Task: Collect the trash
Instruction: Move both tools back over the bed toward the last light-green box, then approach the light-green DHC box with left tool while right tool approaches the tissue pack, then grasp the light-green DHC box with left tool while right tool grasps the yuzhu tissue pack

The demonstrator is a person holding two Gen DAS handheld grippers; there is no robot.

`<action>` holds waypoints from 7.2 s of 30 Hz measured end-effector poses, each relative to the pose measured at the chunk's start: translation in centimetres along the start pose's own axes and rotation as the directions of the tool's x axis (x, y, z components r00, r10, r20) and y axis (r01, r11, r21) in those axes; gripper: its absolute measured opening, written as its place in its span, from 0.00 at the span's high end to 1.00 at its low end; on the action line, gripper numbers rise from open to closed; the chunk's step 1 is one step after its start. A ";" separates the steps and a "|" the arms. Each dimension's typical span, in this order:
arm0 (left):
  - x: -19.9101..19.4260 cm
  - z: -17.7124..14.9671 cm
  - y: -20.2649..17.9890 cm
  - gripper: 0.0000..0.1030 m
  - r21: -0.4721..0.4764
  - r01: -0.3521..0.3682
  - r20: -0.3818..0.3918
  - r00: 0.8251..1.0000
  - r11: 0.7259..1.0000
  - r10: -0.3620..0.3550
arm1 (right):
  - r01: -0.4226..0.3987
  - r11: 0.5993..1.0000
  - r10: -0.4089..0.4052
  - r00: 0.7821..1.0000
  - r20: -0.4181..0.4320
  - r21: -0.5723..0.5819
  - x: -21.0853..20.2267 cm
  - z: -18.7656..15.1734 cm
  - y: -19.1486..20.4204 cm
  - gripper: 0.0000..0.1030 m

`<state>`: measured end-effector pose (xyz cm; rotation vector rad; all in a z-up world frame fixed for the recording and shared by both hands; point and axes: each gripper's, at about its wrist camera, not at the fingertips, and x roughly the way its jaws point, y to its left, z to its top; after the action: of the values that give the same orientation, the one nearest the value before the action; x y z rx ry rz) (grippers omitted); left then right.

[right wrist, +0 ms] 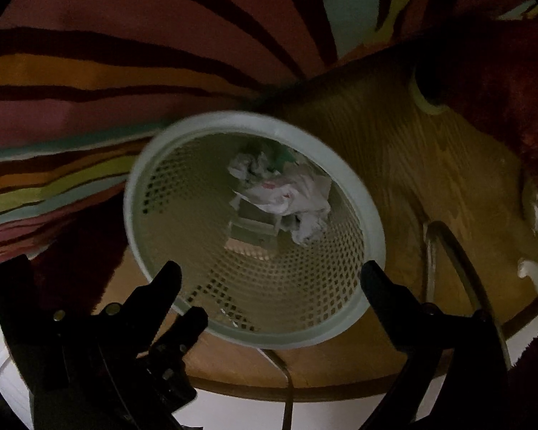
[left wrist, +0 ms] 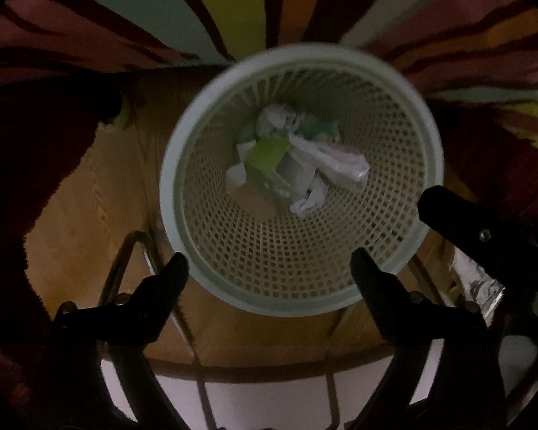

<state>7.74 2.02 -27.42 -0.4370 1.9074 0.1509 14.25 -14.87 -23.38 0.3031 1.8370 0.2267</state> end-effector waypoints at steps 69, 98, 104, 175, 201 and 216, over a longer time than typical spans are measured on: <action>-23.3 -4.0 -0.6 0.11 0.067 -0.037 0.896 0.443 0.997 -0.044 | 0.159 0.936 0.209 0.466 0.860 -0.314 -20.4 -4.0 5.4 0.07; -31.4 8.2 -1.4 0.11 0.097 0.081 0.892 0.435 0.992 -0.123 | 0.104 0.953 0.199 0.493 0.847 -0.284 -22.7 6.6 7.9 0.07; -32.6 11.1 -2.5 0.11 0.113 0.061 0.892 0.434 0.992 -0.128 | 0.101 0.949 0.208 0.511 0.834 -0.299 -22.7 9.5 8.7 0.07; -38.8 35.4 -14.9 0.23 0.103 -0.106 0.778 0.628 0.989 -0.014 | 0.273 0.915 0.078 0.602 0.795 -0.297 -25.3 29.5 16.8 0.23; -36.8 25.5 -8.9 0.45 0.061 -0.035 0.775 0.632 0.998 -0.025 | 0.223 0.925 0.104 0.630 0.769 -0.307 -25.2 22.8 14.0 0.53; -33.5 16.8 -5.0 0.45 0.065 -0.015 0.780 0.624 0.998 -0.042 | 0.128 0.954 0.126 0.652 0.747 -0.272 -23.7 17.0 10.3 0.53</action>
<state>34.77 10.27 -2.27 -0.2661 1.0237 0.2252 37.79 -12.78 -3.42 0.1399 0.9303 0.3183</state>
